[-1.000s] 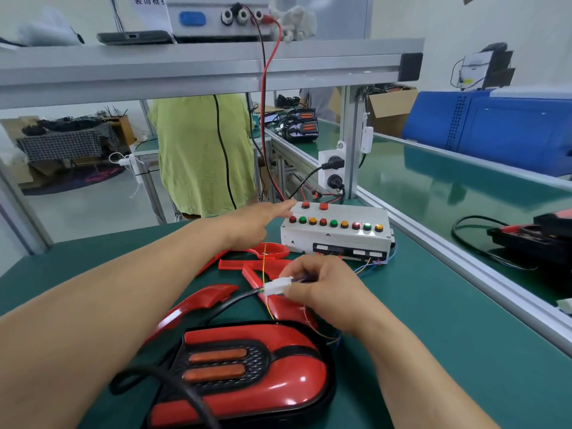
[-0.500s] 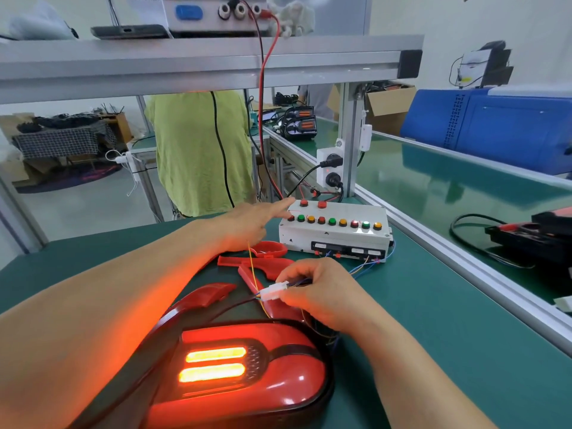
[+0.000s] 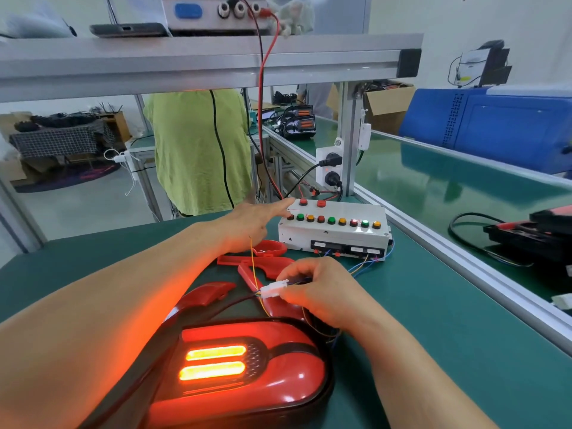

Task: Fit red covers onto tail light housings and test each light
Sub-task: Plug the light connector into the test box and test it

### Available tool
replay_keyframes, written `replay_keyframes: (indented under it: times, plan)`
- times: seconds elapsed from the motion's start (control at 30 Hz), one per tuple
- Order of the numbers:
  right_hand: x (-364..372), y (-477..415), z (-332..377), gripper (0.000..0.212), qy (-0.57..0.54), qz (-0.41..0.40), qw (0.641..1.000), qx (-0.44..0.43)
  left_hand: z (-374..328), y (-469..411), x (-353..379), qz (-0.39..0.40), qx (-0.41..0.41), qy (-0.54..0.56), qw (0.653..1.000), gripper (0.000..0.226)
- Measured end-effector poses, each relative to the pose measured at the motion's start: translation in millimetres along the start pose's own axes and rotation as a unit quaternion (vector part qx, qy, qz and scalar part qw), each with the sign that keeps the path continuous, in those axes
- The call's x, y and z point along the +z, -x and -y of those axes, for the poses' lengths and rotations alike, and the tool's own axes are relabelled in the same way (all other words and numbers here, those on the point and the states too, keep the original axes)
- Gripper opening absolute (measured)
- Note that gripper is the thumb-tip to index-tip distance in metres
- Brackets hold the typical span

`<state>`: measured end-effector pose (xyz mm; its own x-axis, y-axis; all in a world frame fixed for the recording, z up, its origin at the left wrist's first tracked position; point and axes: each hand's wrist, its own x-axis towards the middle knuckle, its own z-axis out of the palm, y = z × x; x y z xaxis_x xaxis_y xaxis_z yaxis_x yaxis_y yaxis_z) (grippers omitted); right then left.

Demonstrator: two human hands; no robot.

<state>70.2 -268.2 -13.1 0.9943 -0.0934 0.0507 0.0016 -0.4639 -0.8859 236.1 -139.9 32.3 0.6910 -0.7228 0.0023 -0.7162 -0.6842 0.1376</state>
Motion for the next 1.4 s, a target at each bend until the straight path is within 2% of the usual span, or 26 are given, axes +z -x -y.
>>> replay_keyframes:
  times: [0.27, 0.57, 0.77, 0.93, 1.2, 1.4]
  plan:
    - [0, 0, 1, 0.011, -0.026, 0.022, 0.999, 0.006, -13, -6, -1, -0.021, 0.023, -0.024, 0.999, 0.091]
    - [0, -1, -1, 0.007, -0.024, 0.021, 1.0, 0.001, -21, -10, -1, 0.004, 0.052, -0.039, 0.998, 0.096]
    - [1, -2, -2, 0.005, -0.021, 0.021, 1.0, -0.005, -24, -10, 0, 0.01, 0.046, -0.019, 0.999, 0.098]
    - [2, -3, -2, 0.003, -0.006, 0.014, 1.0, -0.009, -25, -12, 2, 0.013, 0.046, -0.045, 0.998, 0.096]
    - [4, -1, 2, 0.033, 0.001, 0.019, 1.0, -0.021, -36, -17, -5, 0.008, 0.042, -0.063, 0.997, 0.093]
    - [4, -3, 0, 0.024, 0.007, 0.013, 1.0, -0.016, -39, -18, -7, 0.014, 0.035, -0.07, 0.997, 0.093]
